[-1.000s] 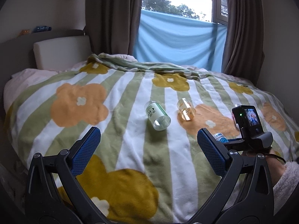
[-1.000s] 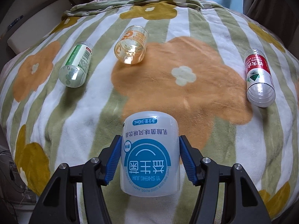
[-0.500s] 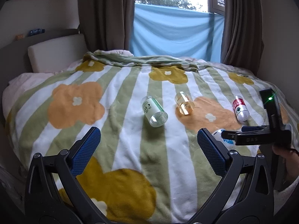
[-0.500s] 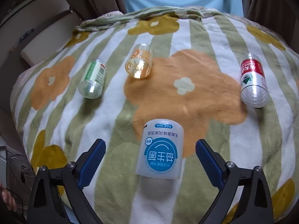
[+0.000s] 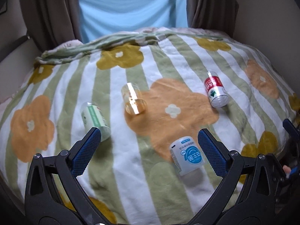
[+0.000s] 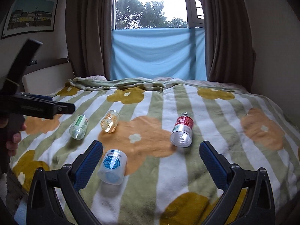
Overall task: Flip cup upside down
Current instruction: 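Close the left tool on the white-blue bottle while the right tool releases it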
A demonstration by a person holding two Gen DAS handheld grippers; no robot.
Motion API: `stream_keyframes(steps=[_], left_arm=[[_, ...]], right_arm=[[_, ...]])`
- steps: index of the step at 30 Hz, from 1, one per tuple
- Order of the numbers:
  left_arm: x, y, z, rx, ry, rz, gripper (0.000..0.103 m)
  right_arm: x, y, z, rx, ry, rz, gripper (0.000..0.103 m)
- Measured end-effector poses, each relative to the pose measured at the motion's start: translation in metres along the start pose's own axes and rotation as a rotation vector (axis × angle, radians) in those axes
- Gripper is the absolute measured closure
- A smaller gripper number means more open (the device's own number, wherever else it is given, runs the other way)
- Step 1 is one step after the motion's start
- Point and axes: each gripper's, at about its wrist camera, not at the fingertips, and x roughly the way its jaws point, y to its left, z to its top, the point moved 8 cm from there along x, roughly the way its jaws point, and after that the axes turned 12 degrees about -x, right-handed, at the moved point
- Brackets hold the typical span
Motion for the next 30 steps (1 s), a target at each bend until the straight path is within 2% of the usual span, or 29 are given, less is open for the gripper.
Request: stream_keyframes(steps=[5,9,12,15,20,22,29,30], left_arm=[[0.066,-0.026,-0.026,-0.012,0.176,0.003,0.000],[0.100,-0.035,-0.049,-0.030,0.289,0.012,0.000],[0.117,-0.036,-0.059,-0.069,0.349,0.001,0.001],[0.129,-0.039,-0.068,-0.083,0.413,-0.027,0.007],[0.141,-0.041,-0.076,-0.085,0.474,-0.017,0.008],[0.145,-0.041,-0.078,-0.090,0.497,-0.021,0.017],[0.153,-0.044,-0.090,-0.127,0.578,-0.077,0.031],[0.153,-0.045,-0.091,-0.139,0.587,-0.093,0.037]], right_arm=[[-0.002,-0.007,-0.015,0.064,-0.018,0.025,0.000],[-0.001,-0.009,-0.026,0.089,-0.014,0.045,0.000],[0.000,-0.011,-0.032,0.097,-0.013,0.050,0.000],[0.004,-0.015,-0.036,0.105,0.000,0.056,0.000],[0.007,-0.018,-0.038,0.107,0.003,0.059,0.000],[0.006,-0.018,-0.038,0.105,0.000,0.060,0.000],[0.009,-0.019,-0.037,0.086,0.003,0.045,0.000],[0.009,-0.019,-0.037,0.085,0.003,0.044,0.000]])
